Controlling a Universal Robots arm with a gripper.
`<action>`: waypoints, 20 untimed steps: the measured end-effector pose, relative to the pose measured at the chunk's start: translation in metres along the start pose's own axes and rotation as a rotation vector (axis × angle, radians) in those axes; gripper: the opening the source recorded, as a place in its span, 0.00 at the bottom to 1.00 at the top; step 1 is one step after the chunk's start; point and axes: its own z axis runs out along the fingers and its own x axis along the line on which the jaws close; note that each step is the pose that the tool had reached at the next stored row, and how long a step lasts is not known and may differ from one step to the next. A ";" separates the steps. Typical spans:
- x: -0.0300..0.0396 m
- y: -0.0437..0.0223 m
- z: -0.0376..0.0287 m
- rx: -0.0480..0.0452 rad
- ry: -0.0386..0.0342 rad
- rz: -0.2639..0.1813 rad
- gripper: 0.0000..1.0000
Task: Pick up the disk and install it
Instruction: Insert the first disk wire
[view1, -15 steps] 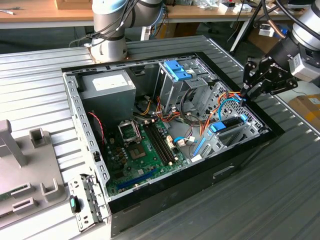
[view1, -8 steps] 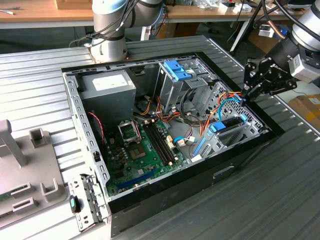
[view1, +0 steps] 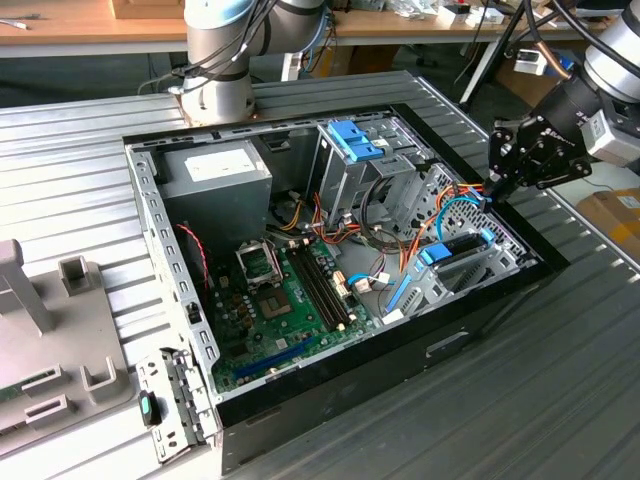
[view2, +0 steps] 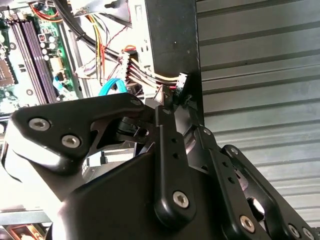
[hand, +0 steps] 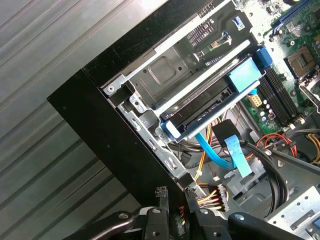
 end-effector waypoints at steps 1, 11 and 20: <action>0.0000 0.0000 0.0000 0.0000 0.0000 0.000 0.26; 0.0000 0.0000 0.0000 -0.0003 -0.0002 -0.002 0.17; -0.0008 -0.0008 -0.0067 -0.0001 -0.0001 -0.002 0.17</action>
